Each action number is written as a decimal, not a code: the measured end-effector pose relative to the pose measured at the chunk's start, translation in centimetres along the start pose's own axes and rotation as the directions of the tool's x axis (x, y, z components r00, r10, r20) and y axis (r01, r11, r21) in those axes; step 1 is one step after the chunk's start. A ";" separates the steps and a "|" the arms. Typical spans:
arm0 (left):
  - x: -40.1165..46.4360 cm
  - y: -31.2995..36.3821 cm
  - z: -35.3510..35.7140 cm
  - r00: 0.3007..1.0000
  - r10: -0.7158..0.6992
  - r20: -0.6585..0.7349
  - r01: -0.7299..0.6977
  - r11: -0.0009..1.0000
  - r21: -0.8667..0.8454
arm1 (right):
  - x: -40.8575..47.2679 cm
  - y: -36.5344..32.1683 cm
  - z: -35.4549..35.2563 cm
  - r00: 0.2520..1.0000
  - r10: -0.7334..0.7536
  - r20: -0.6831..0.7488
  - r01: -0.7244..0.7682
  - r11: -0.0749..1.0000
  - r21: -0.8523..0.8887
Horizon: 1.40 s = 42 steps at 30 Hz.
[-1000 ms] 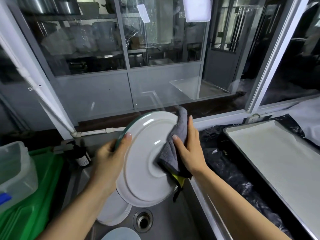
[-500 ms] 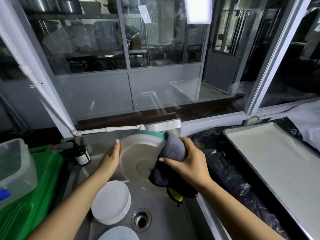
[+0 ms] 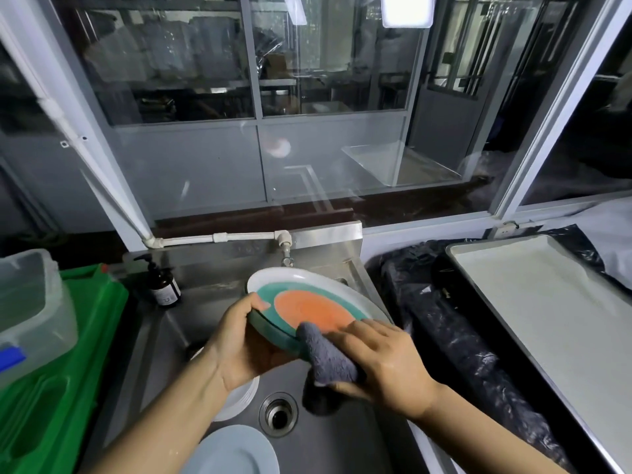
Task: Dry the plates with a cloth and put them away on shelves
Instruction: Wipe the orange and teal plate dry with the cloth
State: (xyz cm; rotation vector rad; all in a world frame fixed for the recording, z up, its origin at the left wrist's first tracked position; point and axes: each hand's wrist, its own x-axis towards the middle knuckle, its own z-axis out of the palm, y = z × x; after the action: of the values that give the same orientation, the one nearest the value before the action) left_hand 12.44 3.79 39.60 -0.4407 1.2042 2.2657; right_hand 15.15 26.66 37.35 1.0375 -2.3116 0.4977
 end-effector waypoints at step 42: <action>-3.2 -3.6 -1.5 0.970 0.192 0.146 -0.194 0.981 -0.001 | 3.9 3.0 3.7 0.702 0.559 0.441 -0.565 0.814 -0.133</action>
State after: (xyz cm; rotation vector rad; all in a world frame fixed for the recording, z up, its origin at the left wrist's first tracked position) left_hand 17.26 3.25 38.03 -0.1542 1.2316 2.4045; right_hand 9.44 24.38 36.54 0.4412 -3.0807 0.5336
